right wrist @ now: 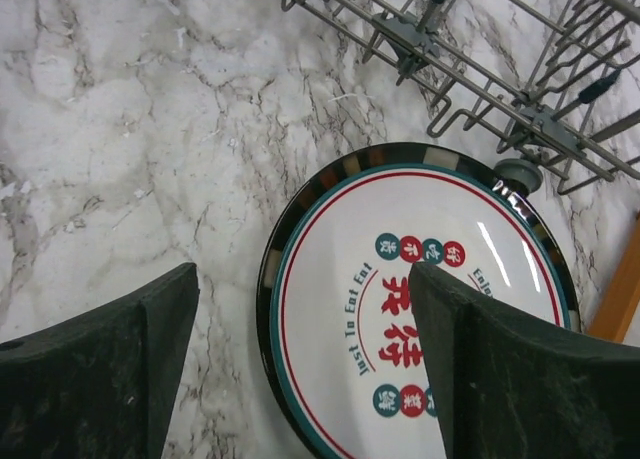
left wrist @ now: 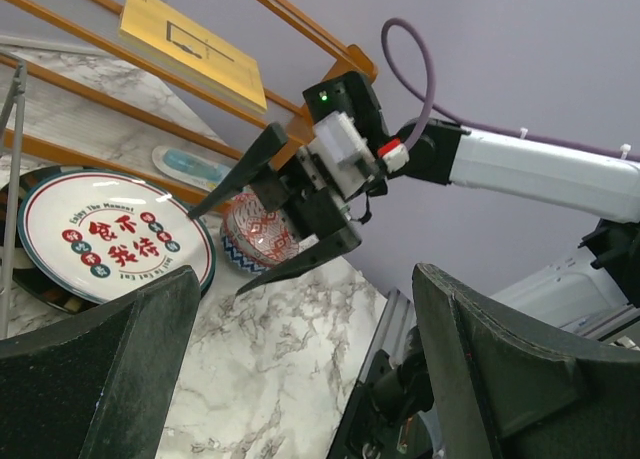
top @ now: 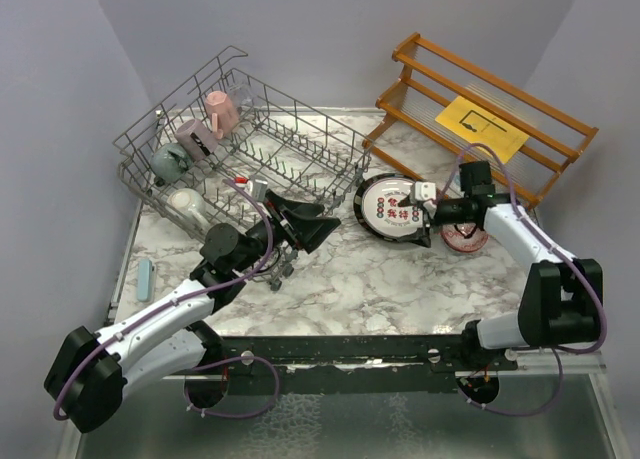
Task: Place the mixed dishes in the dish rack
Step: Pick up the plate at the center of the board.
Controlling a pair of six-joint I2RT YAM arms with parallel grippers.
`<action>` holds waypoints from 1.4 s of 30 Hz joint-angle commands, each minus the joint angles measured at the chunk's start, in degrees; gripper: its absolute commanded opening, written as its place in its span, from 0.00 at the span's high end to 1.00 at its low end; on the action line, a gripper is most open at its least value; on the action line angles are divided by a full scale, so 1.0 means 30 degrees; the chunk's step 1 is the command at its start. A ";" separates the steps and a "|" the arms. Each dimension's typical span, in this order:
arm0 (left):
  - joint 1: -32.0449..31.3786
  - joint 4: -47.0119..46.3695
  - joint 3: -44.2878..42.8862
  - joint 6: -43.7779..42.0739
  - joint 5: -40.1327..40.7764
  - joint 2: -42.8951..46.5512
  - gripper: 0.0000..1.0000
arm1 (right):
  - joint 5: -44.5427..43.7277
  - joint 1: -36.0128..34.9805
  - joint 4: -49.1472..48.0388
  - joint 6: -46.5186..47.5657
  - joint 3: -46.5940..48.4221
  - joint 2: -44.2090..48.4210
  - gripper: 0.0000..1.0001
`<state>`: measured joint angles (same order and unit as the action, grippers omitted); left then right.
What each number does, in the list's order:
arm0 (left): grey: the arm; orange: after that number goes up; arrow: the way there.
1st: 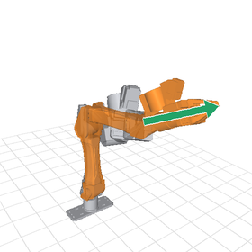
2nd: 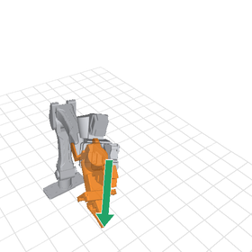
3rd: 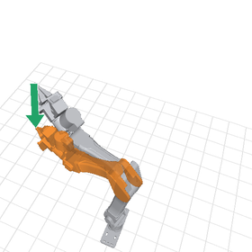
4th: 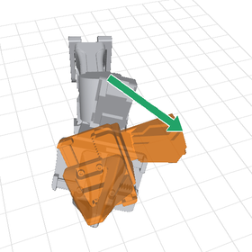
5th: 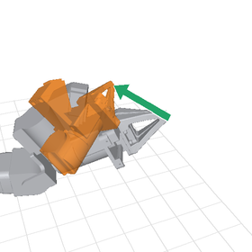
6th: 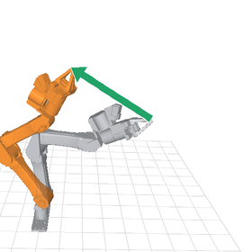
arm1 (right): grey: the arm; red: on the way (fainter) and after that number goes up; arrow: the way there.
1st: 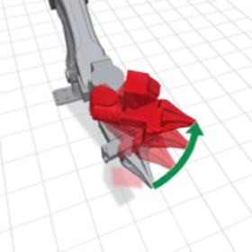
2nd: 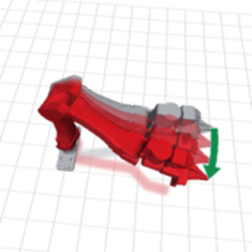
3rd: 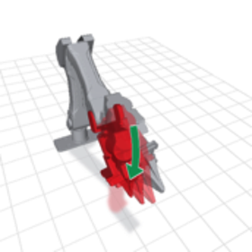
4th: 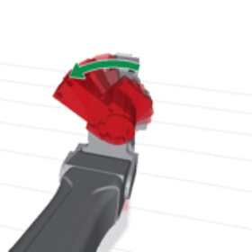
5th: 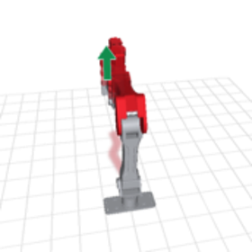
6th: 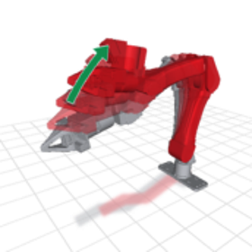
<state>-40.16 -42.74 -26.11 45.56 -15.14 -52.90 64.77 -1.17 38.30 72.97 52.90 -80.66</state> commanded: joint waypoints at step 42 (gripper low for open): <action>-0.0060 -0.0049 0.0192 -0.0010 0.1354 0.0687 0.10 | -1.3126 -0.6252 -1.1283 -0.6458 -0.3880 -0.1572 0.49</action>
<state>-40.16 -41.52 -25.76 45.71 -12.21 -51.37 29.08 -19.20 5.91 50.72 42.78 -85.73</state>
